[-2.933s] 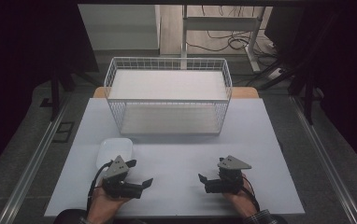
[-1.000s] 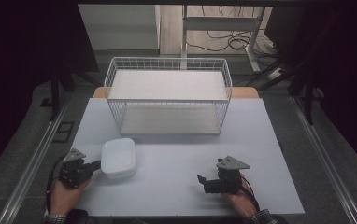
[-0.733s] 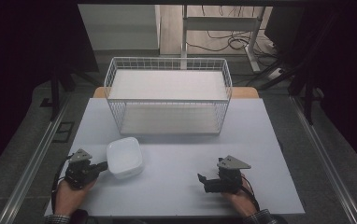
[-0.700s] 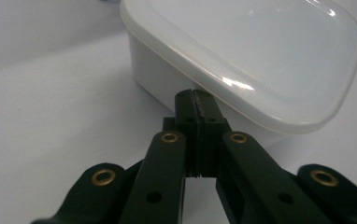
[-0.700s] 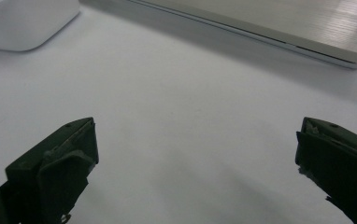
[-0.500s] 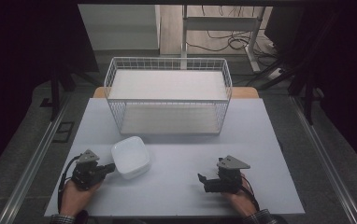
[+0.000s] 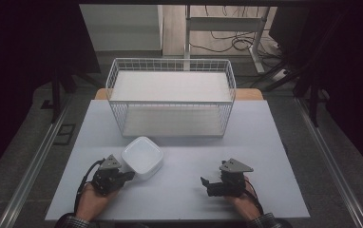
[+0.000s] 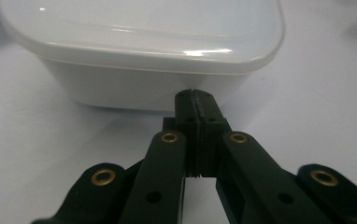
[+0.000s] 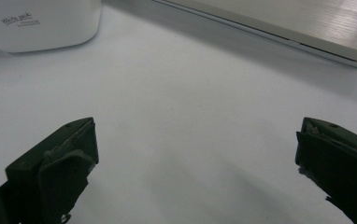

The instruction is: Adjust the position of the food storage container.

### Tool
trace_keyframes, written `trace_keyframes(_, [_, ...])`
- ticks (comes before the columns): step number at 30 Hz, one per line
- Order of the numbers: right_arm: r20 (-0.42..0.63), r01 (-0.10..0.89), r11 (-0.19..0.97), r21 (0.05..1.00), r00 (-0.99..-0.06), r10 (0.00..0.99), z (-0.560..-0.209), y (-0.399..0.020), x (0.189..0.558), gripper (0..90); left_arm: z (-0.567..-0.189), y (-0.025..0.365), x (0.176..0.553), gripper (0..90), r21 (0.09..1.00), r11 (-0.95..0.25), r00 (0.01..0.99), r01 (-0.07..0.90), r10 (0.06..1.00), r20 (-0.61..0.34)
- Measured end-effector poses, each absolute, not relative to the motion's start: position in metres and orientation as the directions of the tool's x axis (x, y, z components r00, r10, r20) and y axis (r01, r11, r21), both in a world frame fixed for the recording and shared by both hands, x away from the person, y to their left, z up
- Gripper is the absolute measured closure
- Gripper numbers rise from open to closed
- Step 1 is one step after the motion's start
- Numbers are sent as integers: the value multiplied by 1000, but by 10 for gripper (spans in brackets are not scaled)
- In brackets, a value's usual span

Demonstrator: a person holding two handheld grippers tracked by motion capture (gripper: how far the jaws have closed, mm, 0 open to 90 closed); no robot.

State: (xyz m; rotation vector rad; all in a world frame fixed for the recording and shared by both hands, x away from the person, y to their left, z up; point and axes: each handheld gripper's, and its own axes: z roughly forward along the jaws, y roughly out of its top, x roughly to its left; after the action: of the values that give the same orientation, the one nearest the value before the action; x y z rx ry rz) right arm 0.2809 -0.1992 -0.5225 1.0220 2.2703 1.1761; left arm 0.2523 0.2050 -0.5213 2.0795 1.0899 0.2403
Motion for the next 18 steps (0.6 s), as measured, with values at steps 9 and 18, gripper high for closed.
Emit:
trace_keyframes(9, [20,444,371,816,-662,749,-523,-198,281,0,-527,255,274,900,721,-201,441,663,883,-160])
trace_keyframes(18, [31,456,402,794,-691,722,-520,-188,281,0,-531,245,305,900,743,-231,480,628,867,-136])
